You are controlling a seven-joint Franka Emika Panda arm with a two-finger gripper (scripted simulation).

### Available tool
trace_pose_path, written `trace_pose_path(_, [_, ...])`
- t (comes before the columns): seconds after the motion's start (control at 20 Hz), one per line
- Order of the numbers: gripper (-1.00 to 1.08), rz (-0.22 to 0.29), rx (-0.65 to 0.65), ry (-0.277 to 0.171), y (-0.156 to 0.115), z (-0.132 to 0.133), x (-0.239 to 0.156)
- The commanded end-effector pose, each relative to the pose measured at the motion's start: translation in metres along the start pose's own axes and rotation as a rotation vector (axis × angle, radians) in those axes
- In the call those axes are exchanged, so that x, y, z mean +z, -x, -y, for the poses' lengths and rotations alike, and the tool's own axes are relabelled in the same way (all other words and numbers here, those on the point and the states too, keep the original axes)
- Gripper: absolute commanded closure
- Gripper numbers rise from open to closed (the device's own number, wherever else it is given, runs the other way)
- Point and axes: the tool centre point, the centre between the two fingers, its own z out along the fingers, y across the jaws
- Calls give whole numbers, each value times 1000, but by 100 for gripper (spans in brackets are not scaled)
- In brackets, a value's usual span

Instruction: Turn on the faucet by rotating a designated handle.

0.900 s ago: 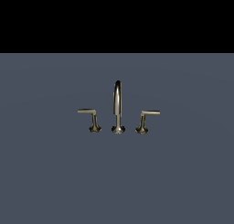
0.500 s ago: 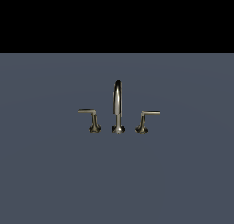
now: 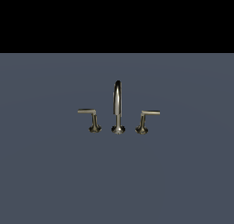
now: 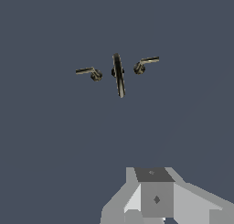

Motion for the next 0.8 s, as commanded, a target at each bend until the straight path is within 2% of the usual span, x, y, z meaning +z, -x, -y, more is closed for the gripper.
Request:
trace_pose_path(0.0, [108,-1,55,0,-10,4,14])
trace_pose_path(0.75, [108,-8,457,4,-91,14,115])
